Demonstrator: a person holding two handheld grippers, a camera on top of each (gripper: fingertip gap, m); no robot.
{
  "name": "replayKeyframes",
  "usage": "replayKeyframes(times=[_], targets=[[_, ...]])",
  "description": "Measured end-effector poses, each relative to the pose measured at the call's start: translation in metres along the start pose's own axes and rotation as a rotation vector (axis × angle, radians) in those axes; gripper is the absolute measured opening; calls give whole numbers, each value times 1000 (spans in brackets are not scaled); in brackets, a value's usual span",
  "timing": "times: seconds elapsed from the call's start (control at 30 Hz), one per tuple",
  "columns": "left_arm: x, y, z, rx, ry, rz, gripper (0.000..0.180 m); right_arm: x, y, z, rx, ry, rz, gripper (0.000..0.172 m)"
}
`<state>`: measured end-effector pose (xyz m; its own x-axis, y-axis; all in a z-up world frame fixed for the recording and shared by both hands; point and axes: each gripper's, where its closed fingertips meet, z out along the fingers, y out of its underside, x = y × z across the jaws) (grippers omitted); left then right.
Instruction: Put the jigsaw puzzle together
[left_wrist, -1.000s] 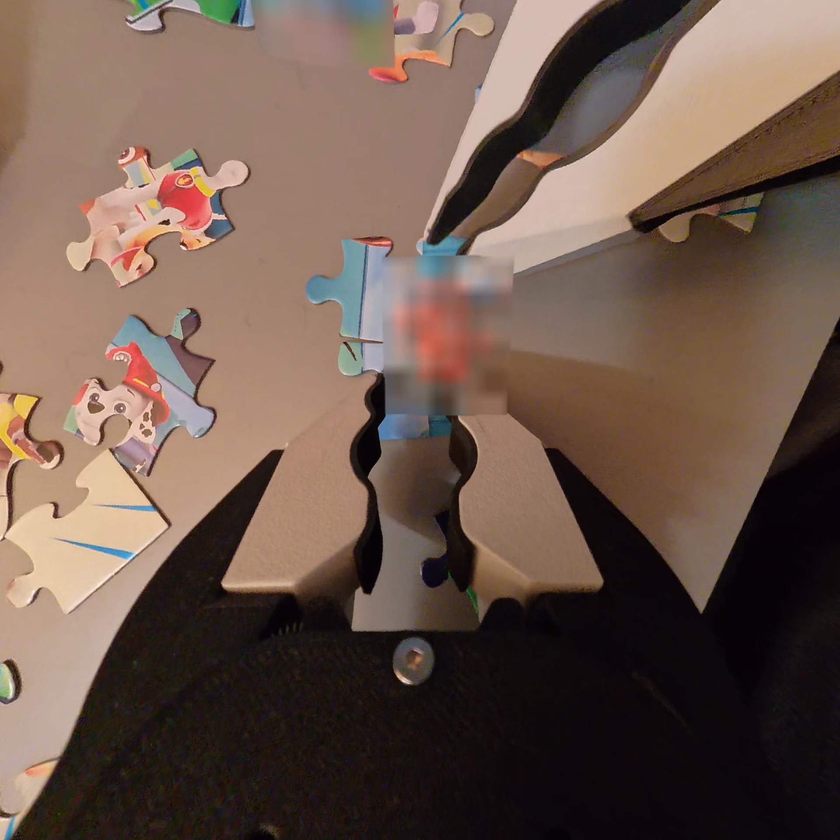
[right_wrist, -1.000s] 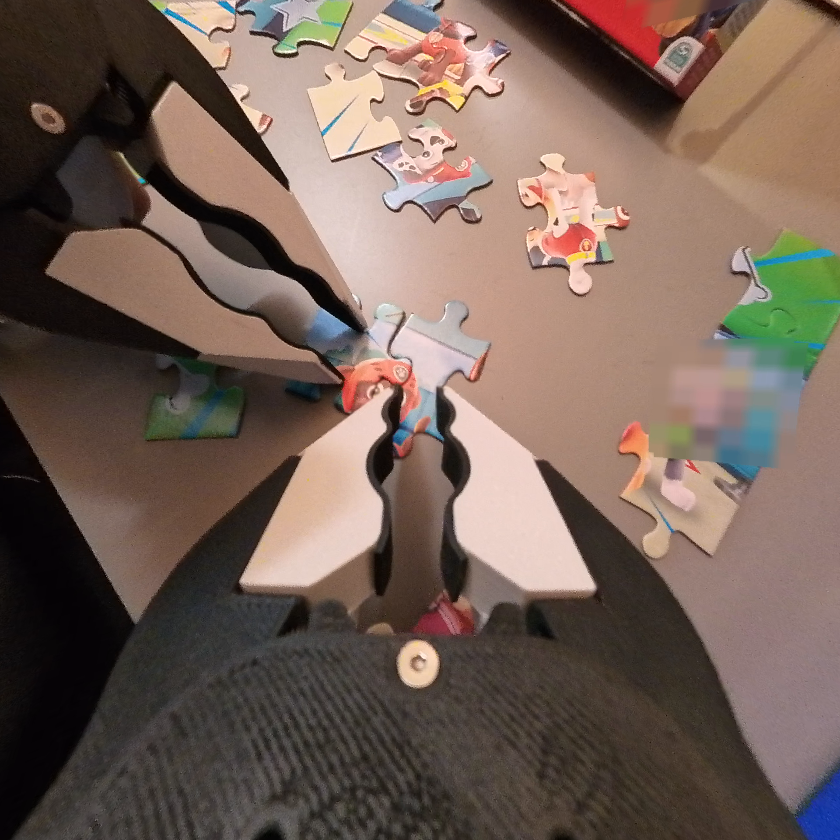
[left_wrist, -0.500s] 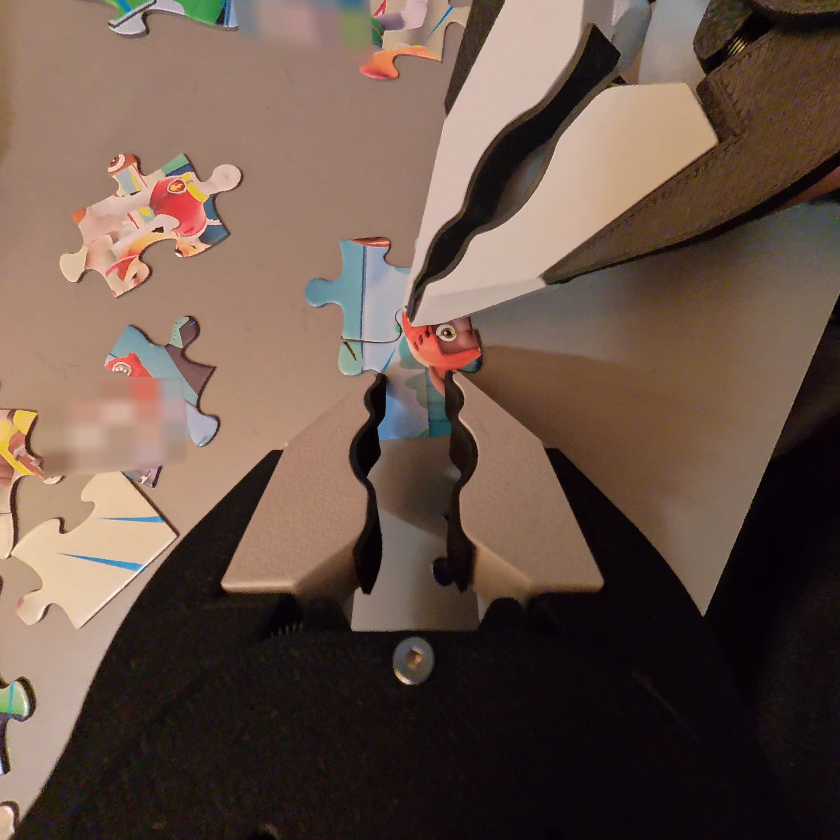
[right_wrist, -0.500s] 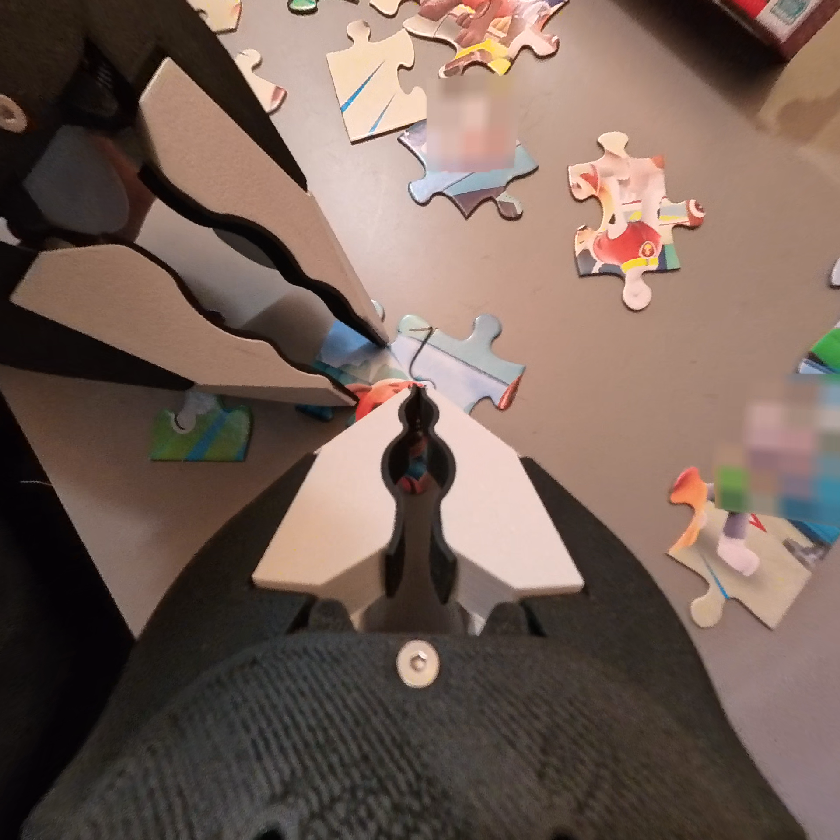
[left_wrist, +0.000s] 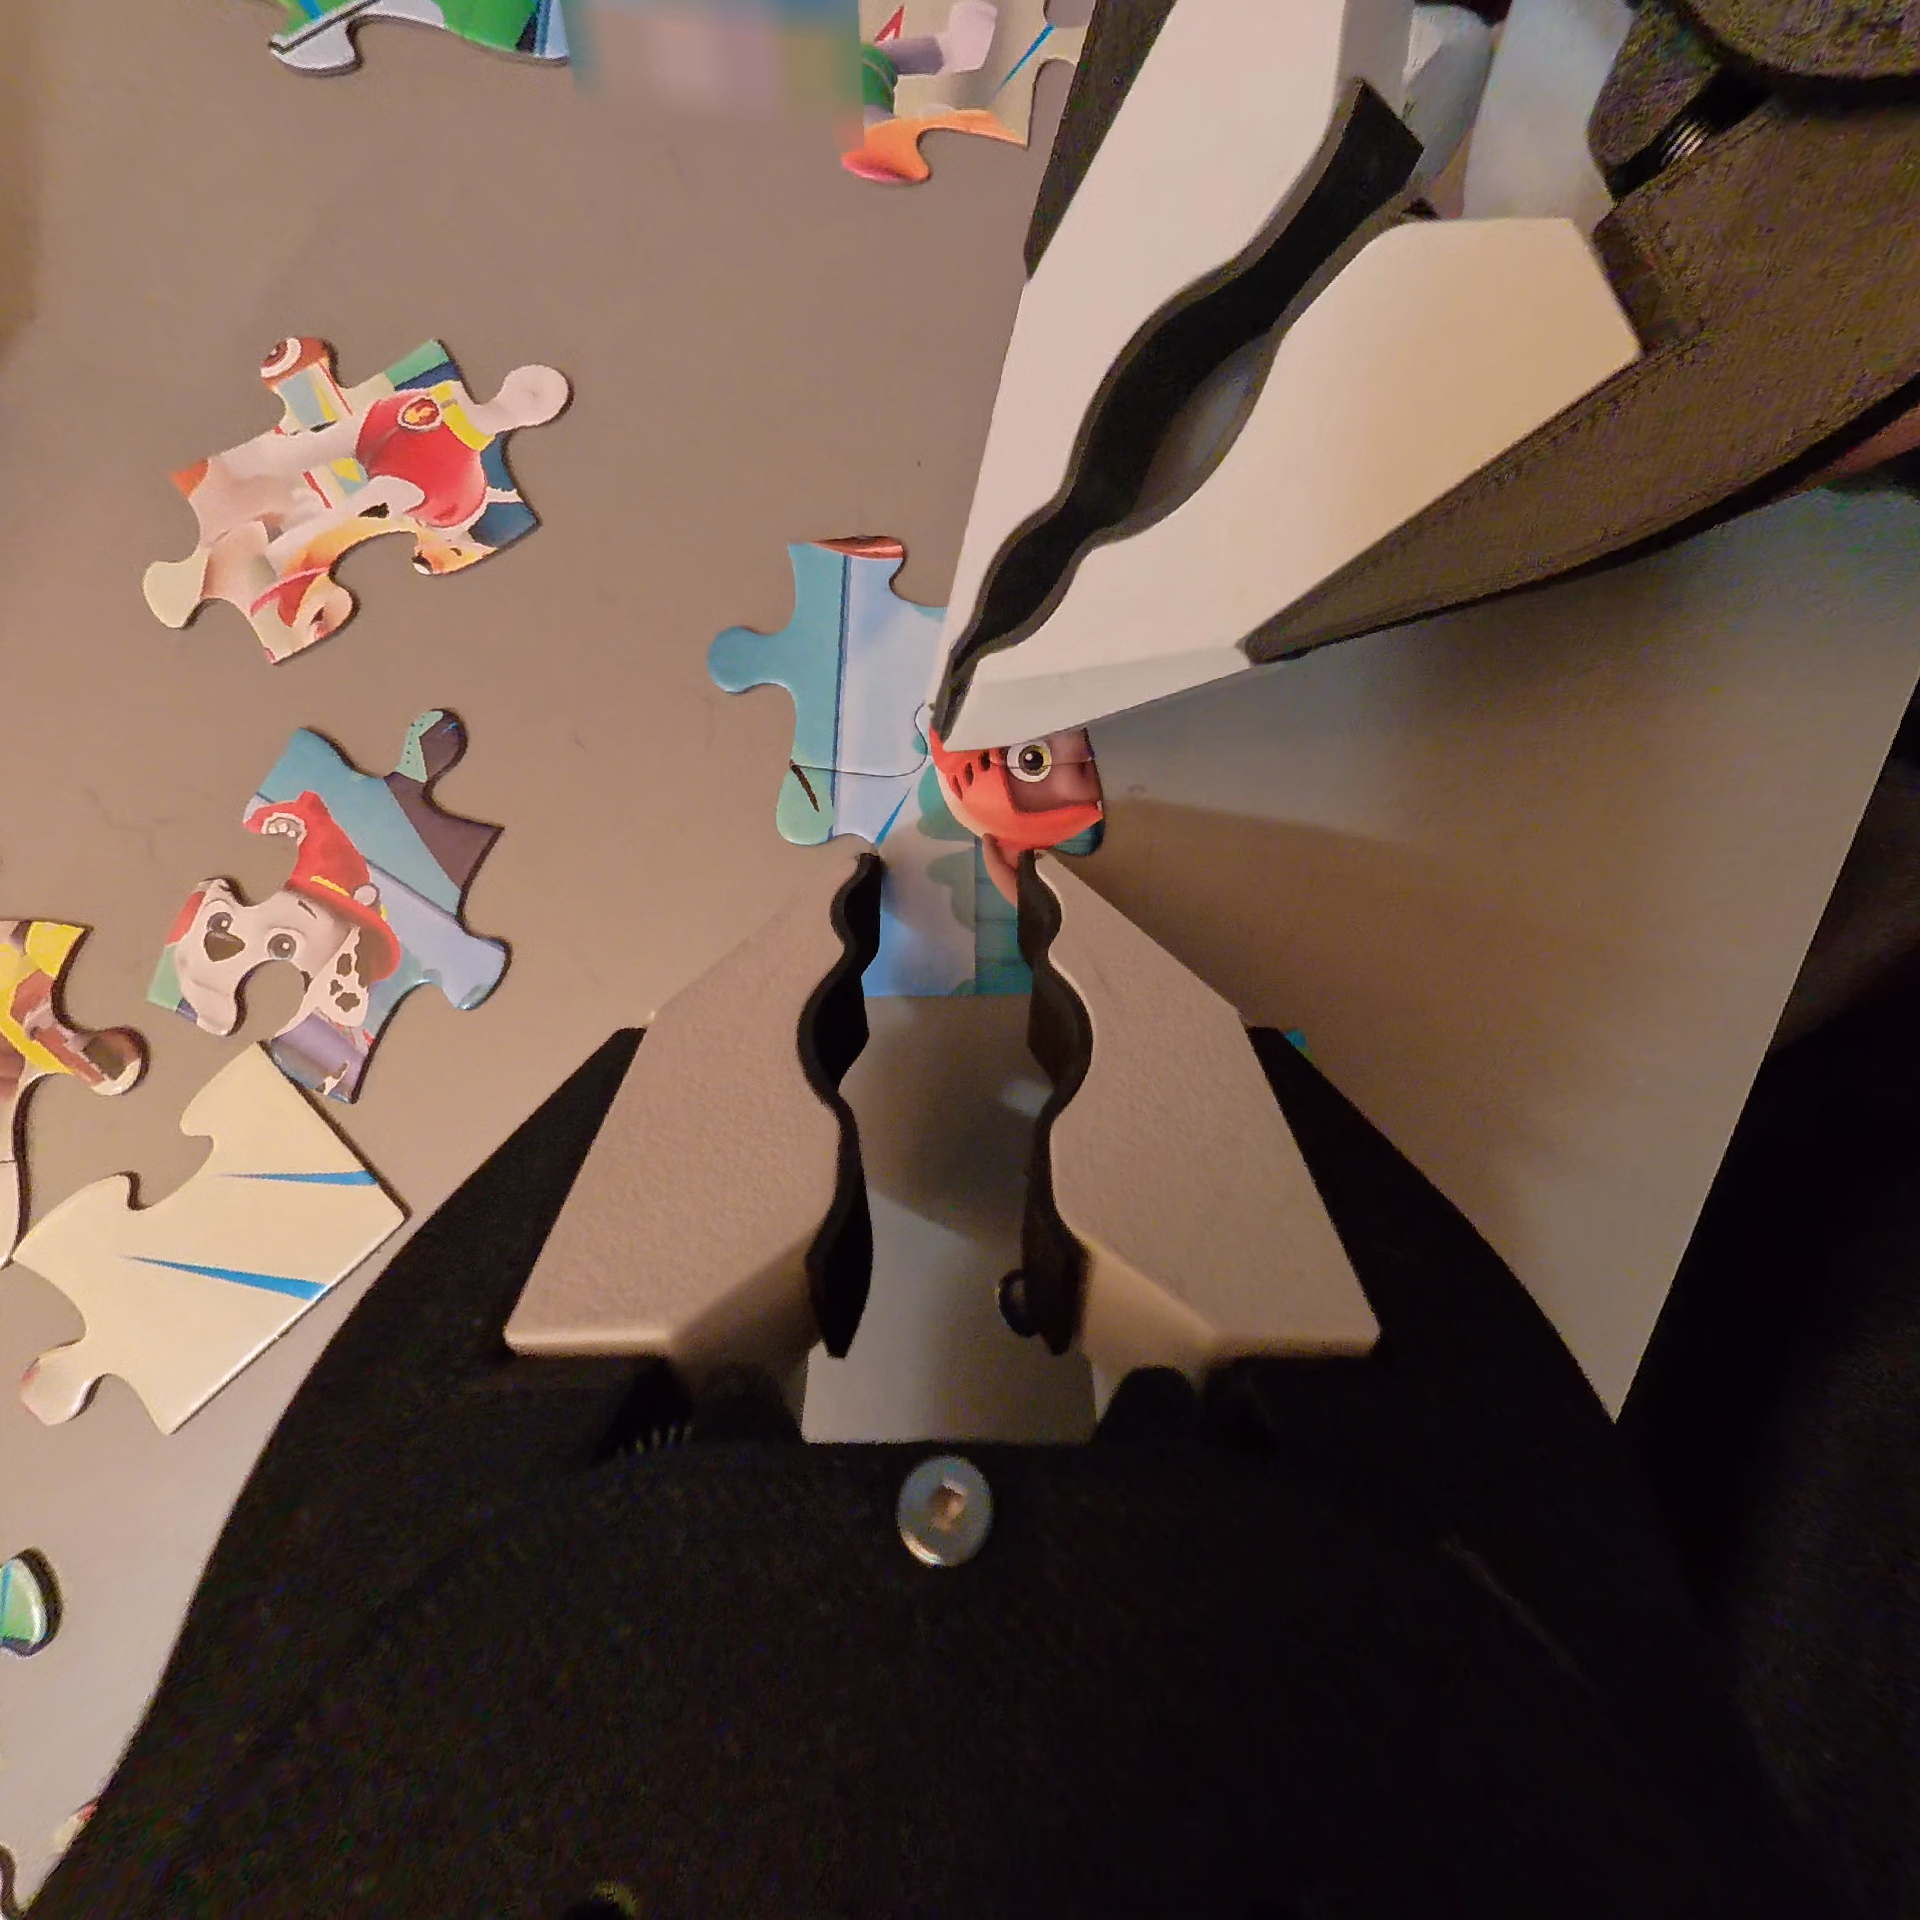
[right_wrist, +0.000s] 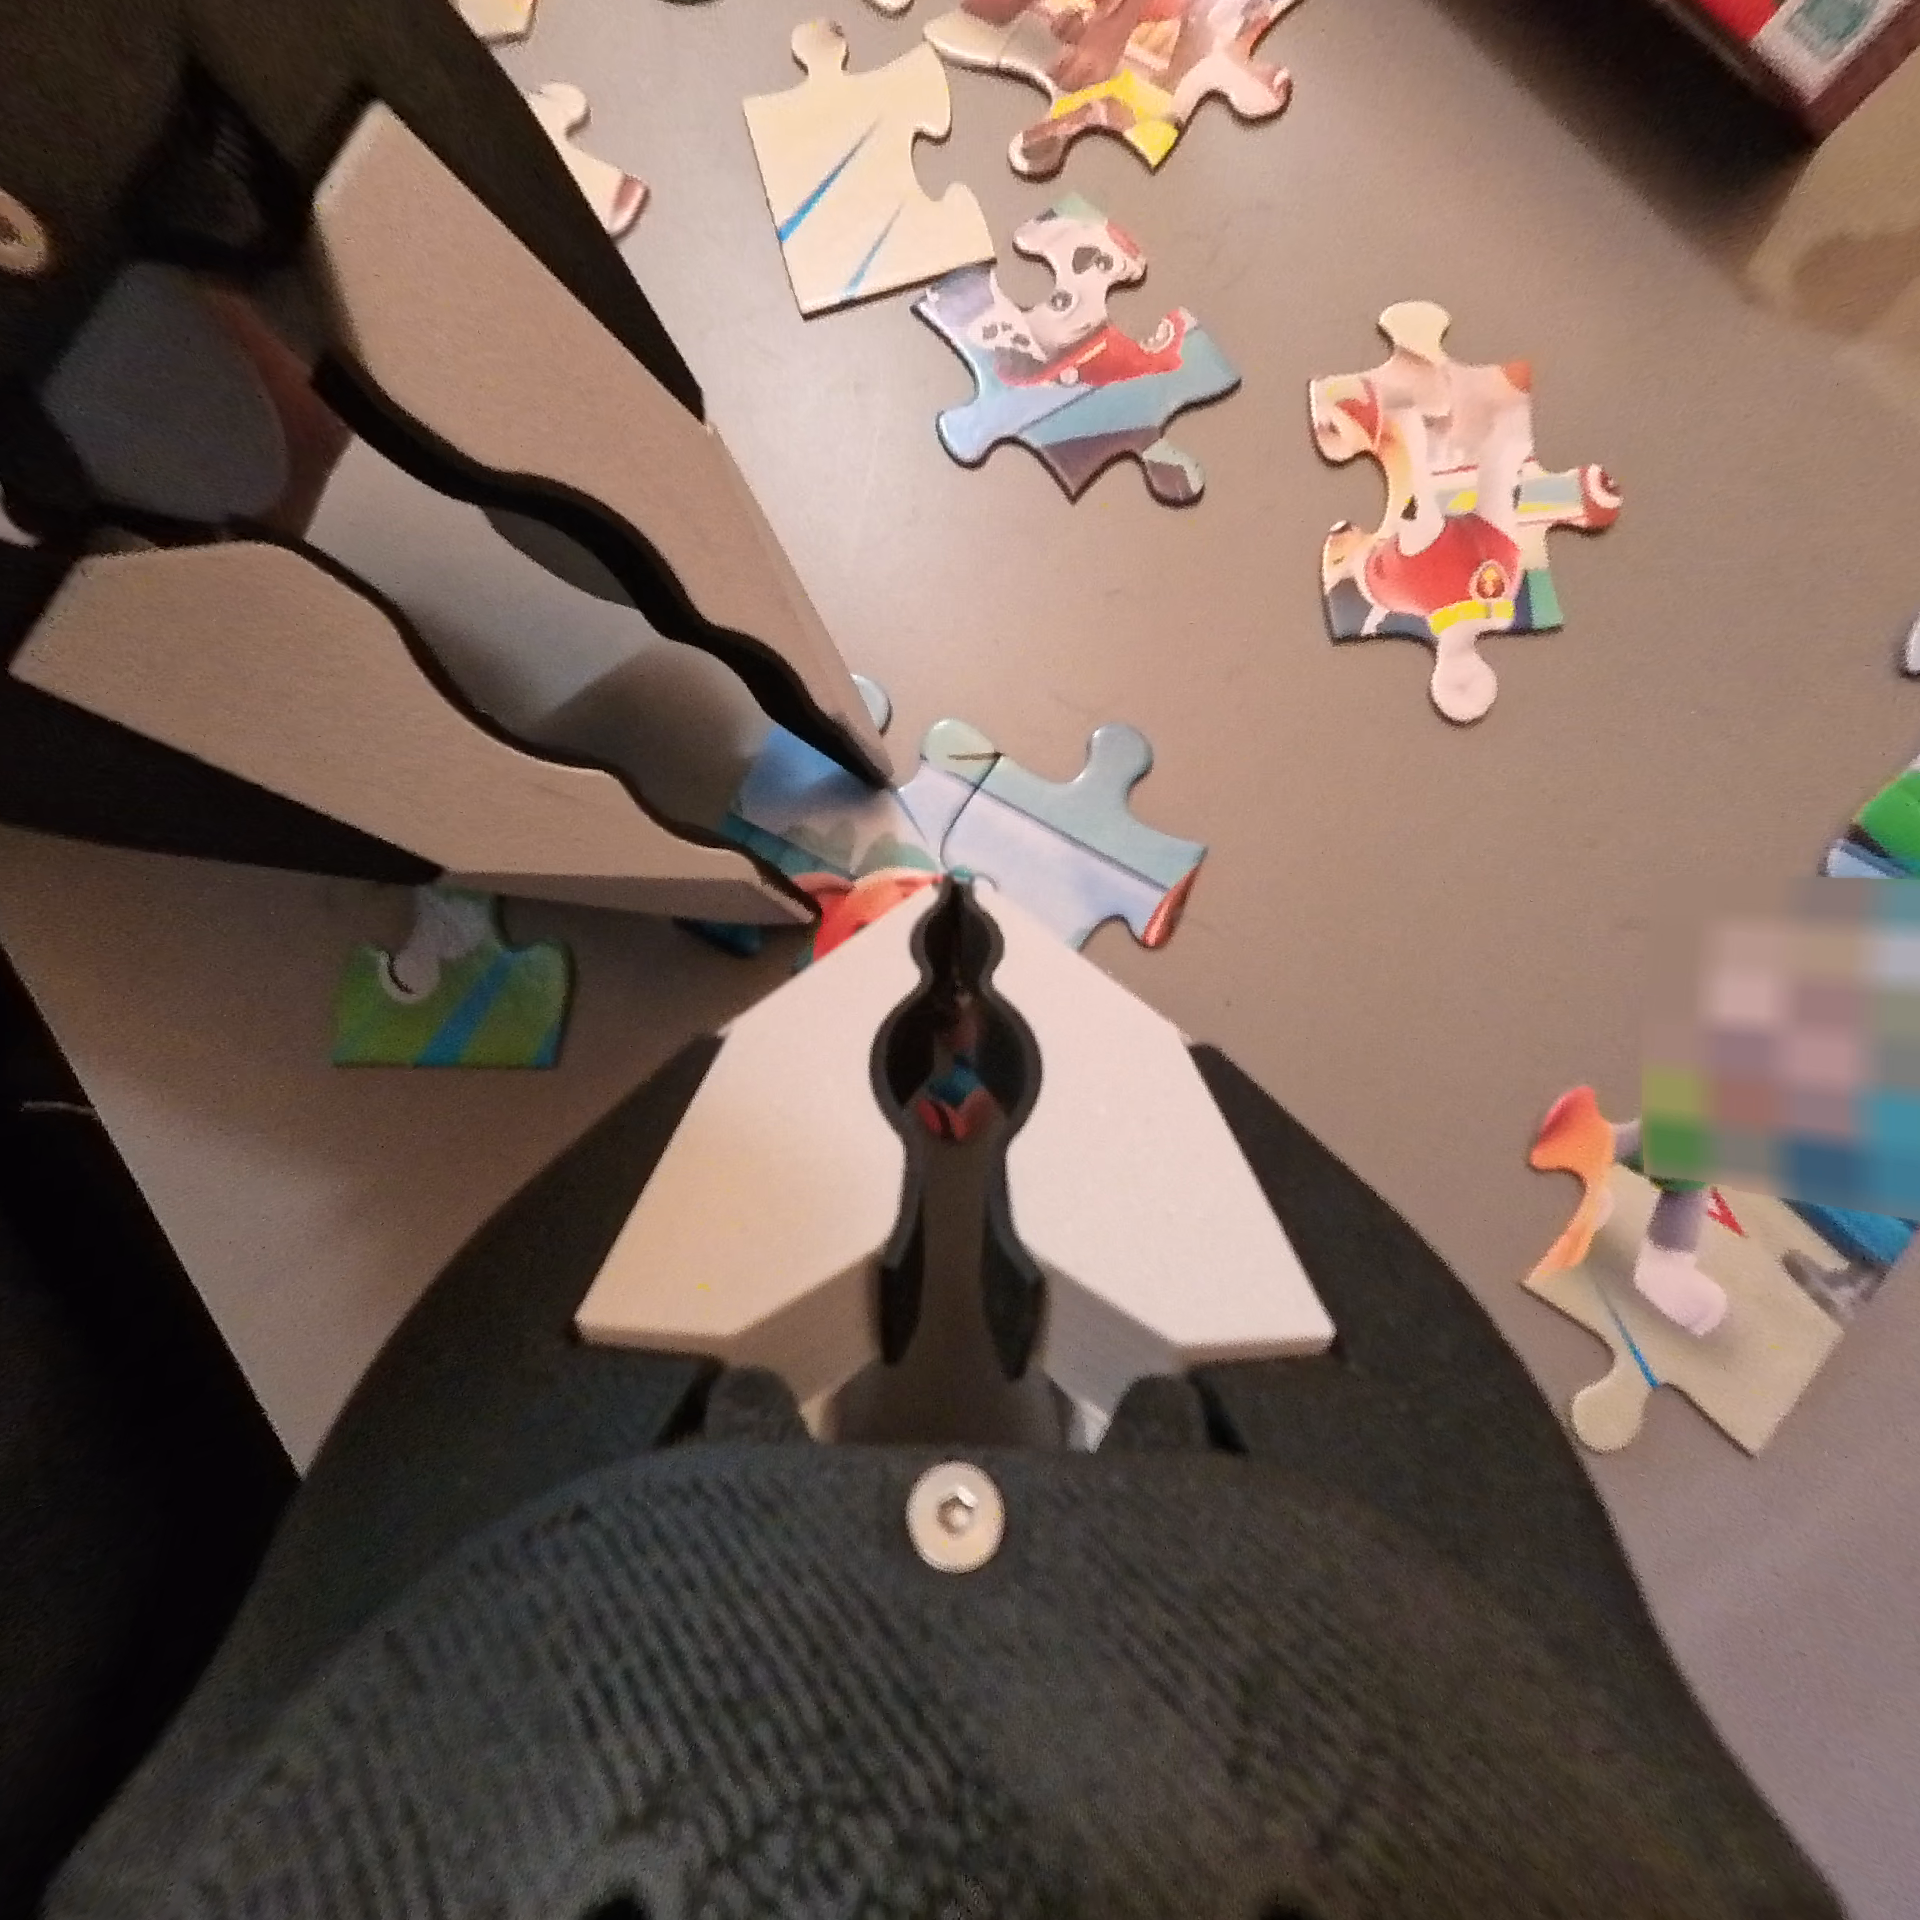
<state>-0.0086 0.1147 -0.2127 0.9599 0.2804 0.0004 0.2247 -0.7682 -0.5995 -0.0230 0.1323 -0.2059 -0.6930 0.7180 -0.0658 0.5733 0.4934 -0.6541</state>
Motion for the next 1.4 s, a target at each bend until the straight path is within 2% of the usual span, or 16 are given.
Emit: replayKeyframes(times=[0.23,0.37,0.5,0.6,0.73,1.17,1.27,1.4], targets=[[0,0,0,2,3,-4,27,-1,0,-2,4,2,-6,0],[-1,3,-2,-6,-4,-6,31,15,3,-13,15,83,9,0],[-1,6,-5,3,-7,-8,33,30,21,-20,-13,133,74,0],[-3,6,-4,10,-12,-2,33,21,25,-21,2,78,117,0],[-12,4,-4,5,-26,2,33,17,28,-23,-11,104,97,0],[-27,11,-15,30,-82,-31,36,-10,17,-11,14,0,91,0],[-39,17,-22,34,-139,-80,36,-17,14,-8,27,-4,84,0],[-37,24,-30,60,-93,-149,37,-14,8,-13,72,38,81,0]])
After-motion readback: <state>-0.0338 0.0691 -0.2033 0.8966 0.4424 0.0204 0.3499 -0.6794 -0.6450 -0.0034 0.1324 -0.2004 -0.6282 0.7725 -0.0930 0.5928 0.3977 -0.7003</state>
